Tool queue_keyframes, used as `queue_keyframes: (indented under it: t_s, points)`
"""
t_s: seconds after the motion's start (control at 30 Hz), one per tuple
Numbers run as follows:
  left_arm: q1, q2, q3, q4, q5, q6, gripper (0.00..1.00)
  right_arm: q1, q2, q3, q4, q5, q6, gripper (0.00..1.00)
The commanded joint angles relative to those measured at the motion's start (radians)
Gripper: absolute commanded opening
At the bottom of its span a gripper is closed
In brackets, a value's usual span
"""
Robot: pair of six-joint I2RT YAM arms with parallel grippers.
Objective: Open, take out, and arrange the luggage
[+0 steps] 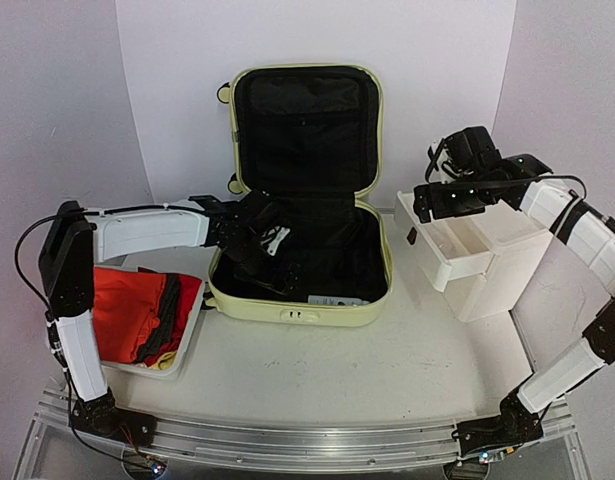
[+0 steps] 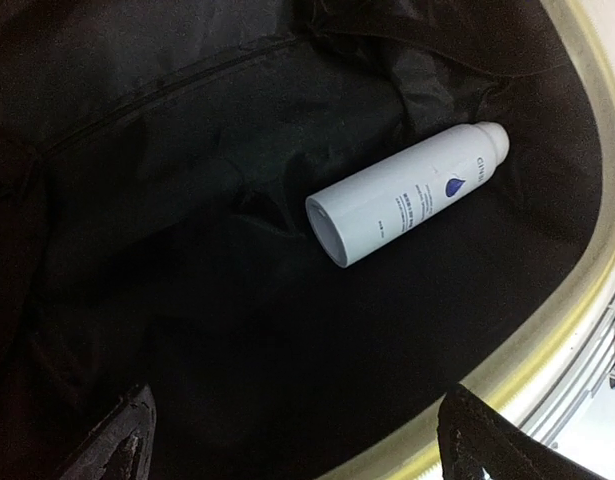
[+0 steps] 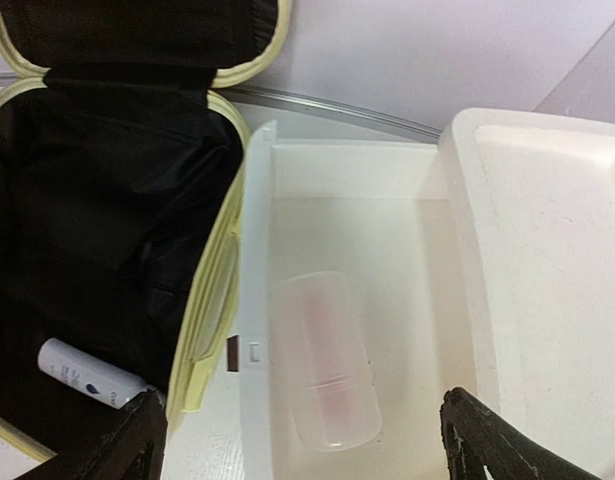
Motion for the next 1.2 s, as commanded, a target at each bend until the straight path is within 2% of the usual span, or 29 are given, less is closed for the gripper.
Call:
queue_keyframes:
  t_s: [0.0,0.17,0.3,0.4,0.53,0.63,0.73,0.87,0.97,1.17]
  points:
    - [-0.014,0.117,0.147,-0.165,0.029,0.033,1.0,0.0,-0.052,0.048,-0.005,-0.139,0.006,0.95]
    - [-0.017,0.199,0.204,-0.166,0.082,-0.043,1.0,0.001,-0.048,0.045,-0.013,-0.21,0.028,0.96]
    - [-0.017,0.306,0.287,-0.153,0.214,-0.081,0.99,0.001,-0.062,0.024,-0.013,-0.326,0.053,0.95]
    - [-0.017,0.389,0.368,-0.143,0.289,-0.125,0.99,0.001,-0.102,-0.009,-0.012,-0.334,0.077,0.95]
    - [-0.014,0.465,0.463,-0.112,0.302,-0.176,0.98,0.001,-0.152,-0.063,0.014,-0.365,0.119,0.96]
    - [0.0,0.498,0.498,-0.053,0.312,-0.248,0.93,0.0,-0.147,-0.07,0.027,-0.418,0.135,0.95]
    - [0.024,0.492,0.455,0.099,0.318,-0.348,0.8,0.001,-0.139,-0.065,0.026,-0.452,0.154,0.94]
    - [0.078,0.487,0.378,0.371,0.376,-0.48,0.42,0.001,-0.158,-0.091,0.057,-0.459,0.163,0.95]
    - [0.116,0.459,0.333,0.471,0.394,-0.518,0.2,0.001,-0.133,-0.062,0.08,-0.488,0.135,0.95]
    - [0.166,0.346,0.335,0.482,0.457,-0.433,0.18,0.001,0.012,0.022,0.134,-0.592,0.048,0.95]
